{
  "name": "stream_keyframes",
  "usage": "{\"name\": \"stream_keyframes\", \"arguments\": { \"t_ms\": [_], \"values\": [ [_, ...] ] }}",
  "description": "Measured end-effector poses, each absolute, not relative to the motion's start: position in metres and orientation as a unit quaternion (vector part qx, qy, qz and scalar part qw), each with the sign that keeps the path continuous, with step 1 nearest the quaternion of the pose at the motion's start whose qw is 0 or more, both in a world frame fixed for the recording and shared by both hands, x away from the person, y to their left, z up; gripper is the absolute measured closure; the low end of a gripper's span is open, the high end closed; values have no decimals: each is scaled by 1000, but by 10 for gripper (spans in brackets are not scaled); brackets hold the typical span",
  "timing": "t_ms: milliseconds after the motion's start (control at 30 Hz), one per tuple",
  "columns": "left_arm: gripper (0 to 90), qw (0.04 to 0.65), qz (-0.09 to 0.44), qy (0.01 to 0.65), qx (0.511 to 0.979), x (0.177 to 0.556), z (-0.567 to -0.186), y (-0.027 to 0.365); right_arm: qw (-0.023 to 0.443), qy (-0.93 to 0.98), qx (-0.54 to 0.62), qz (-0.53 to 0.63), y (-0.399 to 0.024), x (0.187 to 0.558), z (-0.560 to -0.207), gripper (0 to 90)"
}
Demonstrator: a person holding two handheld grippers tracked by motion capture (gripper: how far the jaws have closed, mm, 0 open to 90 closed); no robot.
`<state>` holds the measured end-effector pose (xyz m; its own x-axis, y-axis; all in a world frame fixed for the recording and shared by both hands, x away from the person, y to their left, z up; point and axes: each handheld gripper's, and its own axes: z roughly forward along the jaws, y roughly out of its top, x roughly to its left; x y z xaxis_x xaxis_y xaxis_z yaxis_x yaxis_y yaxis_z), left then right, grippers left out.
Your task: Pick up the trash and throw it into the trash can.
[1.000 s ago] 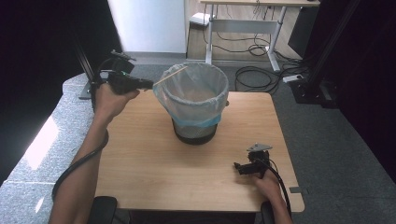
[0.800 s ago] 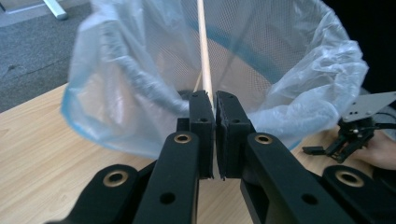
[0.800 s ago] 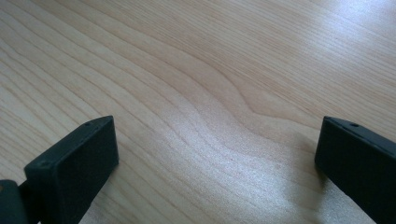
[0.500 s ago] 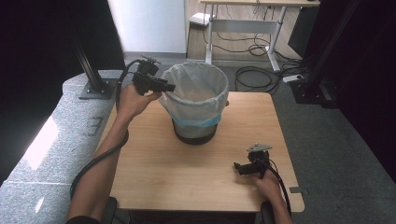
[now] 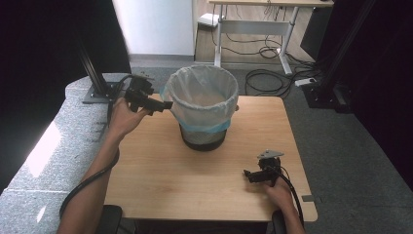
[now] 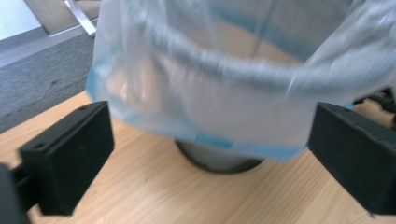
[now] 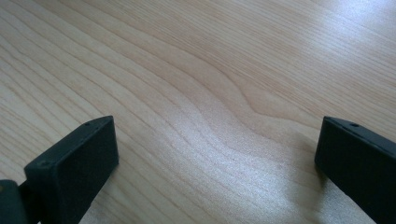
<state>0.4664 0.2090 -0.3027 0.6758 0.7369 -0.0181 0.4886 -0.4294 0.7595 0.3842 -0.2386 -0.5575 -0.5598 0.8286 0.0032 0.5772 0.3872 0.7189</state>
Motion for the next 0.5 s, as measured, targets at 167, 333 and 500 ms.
{"name": "stream_keyframes", "arguments": {
  "t_ms": [167, 333, 500],
  "values": [
    [0, 382, 161, 376, 829, 454, -331, 224, 182, 813, 433, 345, -239, 384, -558, 0],
    [0, 384, 159, 383, 825, 442, -364, 236, 183, 812, 433, 345, -238, 384, -558, 0],
    [0, 389, 150, 388, 822, 431, -401, 243, 182, 812, 434, 345, -238, 384, -558, 0]
  ]
}}
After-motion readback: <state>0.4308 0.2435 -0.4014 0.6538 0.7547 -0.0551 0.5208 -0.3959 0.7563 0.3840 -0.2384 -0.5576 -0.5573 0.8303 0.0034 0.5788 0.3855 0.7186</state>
